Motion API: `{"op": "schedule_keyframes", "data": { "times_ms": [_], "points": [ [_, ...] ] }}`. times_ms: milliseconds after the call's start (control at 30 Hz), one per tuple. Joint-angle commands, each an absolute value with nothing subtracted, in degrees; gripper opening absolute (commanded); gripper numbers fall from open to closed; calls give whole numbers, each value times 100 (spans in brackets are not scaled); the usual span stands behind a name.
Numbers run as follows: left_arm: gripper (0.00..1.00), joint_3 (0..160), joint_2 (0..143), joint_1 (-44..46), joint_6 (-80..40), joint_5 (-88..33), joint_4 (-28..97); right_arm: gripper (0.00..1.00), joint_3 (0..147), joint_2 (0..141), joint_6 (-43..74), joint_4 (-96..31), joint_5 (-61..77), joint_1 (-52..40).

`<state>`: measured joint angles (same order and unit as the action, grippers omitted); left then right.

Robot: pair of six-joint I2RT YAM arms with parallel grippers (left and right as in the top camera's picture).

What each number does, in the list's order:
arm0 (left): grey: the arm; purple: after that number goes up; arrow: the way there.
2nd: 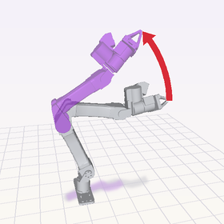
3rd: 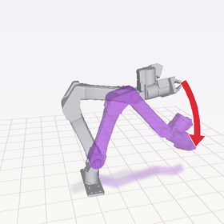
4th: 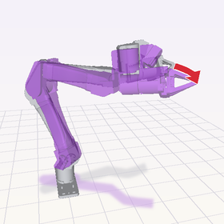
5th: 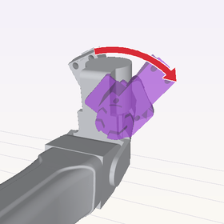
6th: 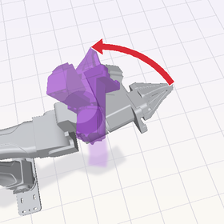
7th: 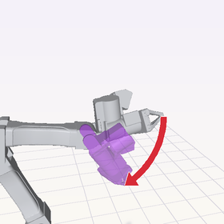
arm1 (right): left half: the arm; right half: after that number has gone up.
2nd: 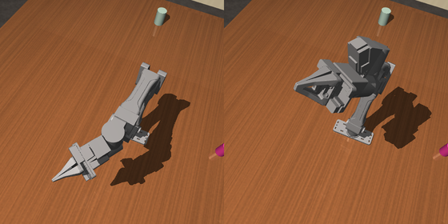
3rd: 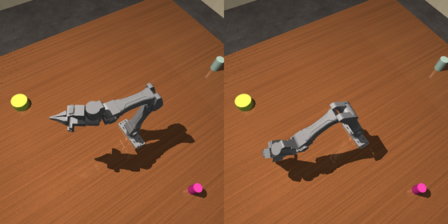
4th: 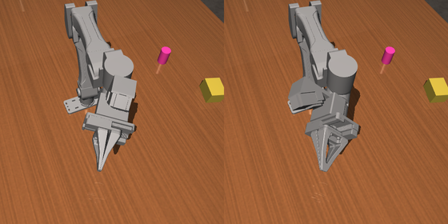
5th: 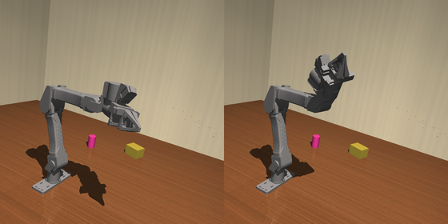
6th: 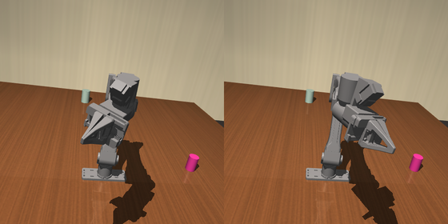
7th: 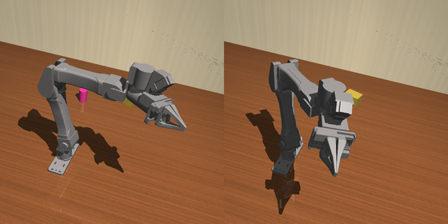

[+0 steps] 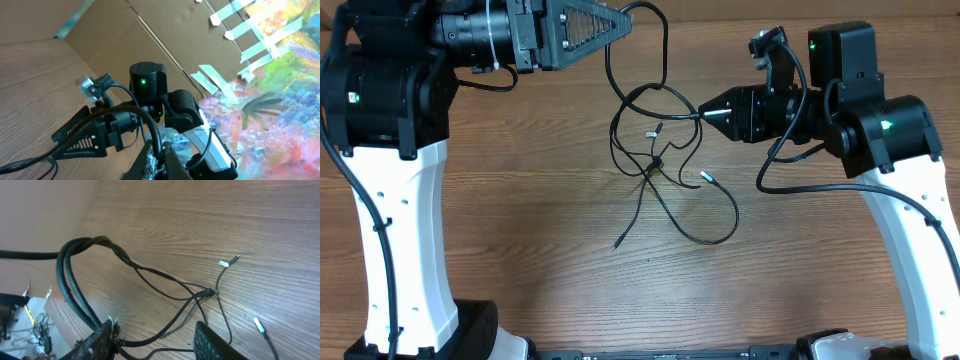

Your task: Untangle cables

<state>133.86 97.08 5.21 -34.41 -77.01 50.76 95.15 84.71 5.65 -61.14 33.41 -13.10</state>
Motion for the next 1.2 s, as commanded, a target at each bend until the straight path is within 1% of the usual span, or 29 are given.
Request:
{"op": "schedule_keyframes", "data": {
  "times_ms": [0, 200, 300, 367, 433, 500, 567, 600, 733, 933, 1000, 1167],
  "points": [
    [4, 13447, 9666, 473, -3524, -7832, 5033, 47, 9640, 8488, 128, -6064, 3813, -1271],
    [4, 13447, 9666, 473, -3658, -7752, 5030, 47, 9640, 8488, -32, -5846, 4154, -1271],
    [4, 13447, 9666, 475, -3953, -7754, 4991, 47, 9640, 8560, -5, -5594, 4576, -1282],
    [4, 13447, 9664, 493, -4222, -7839, 4722, 46, 9640, 8746, 16, -5540, 4589, -1400],
    [4, 13447, 9662, 495, -4381, -7940, 4484, 40, 9640, 8967, 16, -5496, 4567, -1496],
    [4, 13447, 9662, 495, -4480, -8034, 4311, 28, 9640, 9220, 80, -5321, 4497, -1573],
    [4, 13447, 9662, 482, -4499, -8036, 4272, 9, 9640, 9378, 340, -5133, 4416, -1575],
    [4, 13447, 9662, 458, -4480, -7996, 4272, 4, 9640, 9421, 556, -5065, 4305, -1542],
    [4, 13447, 9662, 145, -4322, -7599, 4274, 4, 9651, 9310, 1380, -5190, 3301, -1232],
    [4, 13447, 9662, -906, -4115, -6523, 4431, 4, 9651, 8816, 2353, -6093, 1450, -425],
    [4, 13447, 9664, -1192, -3999, -6141, 4646, 4, 9651, 8659, 2447, -6399, 1079, -152],
    [4, 13447, 9662, -1796, -3199, -5273, 5352, 4, 9651, 8399, 2449, -7048, 617, 445]
  ]
}}
